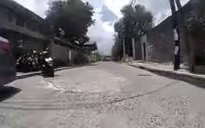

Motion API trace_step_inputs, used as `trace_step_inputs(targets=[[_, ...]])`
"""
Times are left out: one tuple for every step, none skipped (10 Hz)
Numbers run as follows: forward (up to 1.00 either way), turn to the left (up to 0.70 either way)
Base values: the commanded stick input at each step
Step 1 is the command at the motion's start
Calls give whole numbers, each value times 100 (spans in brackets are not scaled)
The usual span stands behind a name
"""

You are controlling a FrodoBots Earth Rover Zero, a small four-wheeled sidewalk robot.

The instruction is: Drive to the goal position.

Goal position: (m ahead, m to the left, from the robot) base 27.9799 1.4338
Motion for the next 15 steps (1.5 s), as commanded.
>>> trace_step_inputs(targets=[[100,-33],[100,0],[100,0],[100,0],[100,0],[100,0],[100,-4],[100,-15],[100,-25],[100,-32],[100,-26],[100,-7],[100,-3],[100,0],[100,0]])
